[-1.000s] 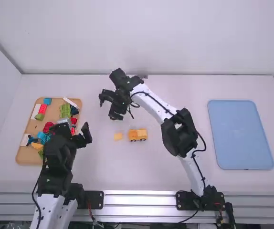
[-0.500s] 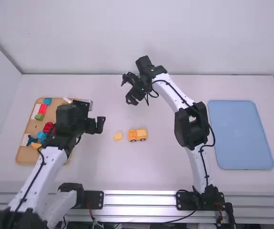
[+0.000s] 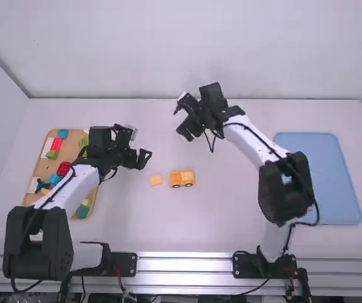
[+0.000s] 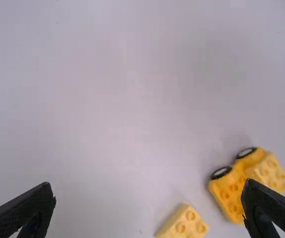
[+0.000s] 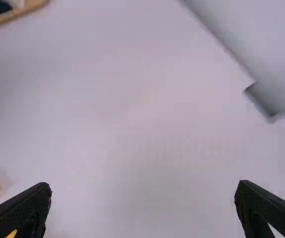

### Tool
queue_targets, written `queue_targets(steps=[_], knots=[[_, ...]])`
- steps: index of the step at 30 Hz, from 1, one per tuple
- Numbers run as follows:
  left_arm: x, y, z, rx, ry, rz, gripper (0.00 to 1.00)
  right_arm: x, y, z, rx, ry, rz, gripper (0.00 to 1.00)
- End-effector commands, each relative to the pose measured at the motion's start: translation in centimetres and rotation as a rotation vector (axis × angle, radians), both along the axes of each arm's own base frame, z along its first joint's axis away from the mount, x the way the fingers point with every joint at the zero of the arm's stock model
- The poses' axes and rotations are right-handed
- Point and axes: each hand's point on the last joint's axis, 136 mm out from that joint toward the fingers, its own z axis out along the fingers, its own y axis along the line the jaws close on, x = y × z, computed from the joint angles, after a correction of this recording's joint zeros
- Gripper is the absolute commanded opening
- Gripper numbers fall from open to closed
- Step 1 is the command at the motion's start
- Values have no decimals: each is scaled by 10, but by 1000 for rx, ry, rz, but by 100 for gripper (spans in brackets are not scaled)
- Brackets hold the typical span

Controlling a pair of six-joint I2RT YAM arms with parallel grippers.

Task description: Assemble lego blocks to make yellow taxi

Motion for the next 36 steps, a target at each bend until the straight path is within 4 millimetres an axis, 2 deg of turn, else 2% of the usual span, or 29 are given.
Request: queue_targets(steps=[1, 6, 9, 13, 14, 15, 16, 17, 19, 22, 24, 27, 30, 33, 36], knots=[[7, 26, -4, 23, 53, 195, 99, -24, -17, 11, 38, -58, -13, 98], [3, 40, -12, 2, 128, 359, 99, -33, -41, 1, 136, -156, -96, 98], [-3, 39, -17, 15, 156, 344, 99, -33, -52, -8, 179, -191, -139, 98], [1, 37, -21, 195, 22, 116, 99, -37, -62, -18, 225, -187, -145, 98], [1, 31, -22, 227, -20, 29, 99, -39, -62, -18, 240, -180, -131, 98], [-3, 18, -25, 260, -77, -125, 99, -41, -60, -17, 260, -168, -107, 98], [-6, 12, -26, 268, -100, -192, 99, -42, -59, -16, 270, -168, -92, 98], [-18, -6, -30, 283, -175, -382, 99, -45, -58, -13, 293, -162, -62, 98], [-34, -20, -36, 304, -252, -558, 99, -48, -56, -9, 320, -158, -31, 98], [-45, -31, -39, 269, -291, -635, 99, -56, -51, -7, 333, -168, 50, 99], [-54, -45, -34, 138, -285, -627, 99, -69, -41, -8, 344, -168, 152, 99], [-60, -52, -32, 111, -322, -675, 99, -78, -35, -13, 361, -159, 231, 98], [-79, -65, -38, 135, -465, -887, 99, -90, -25, -15, 395, -174, 346, 99], [-89, -72, -51, 118, -533, -995, 99, -87, -24, -14, 434, -176, 357, 99], [-80, -72, -66, 87, -484, -957, 99, -83, -24, -17, 450, -160, 336, 98]])
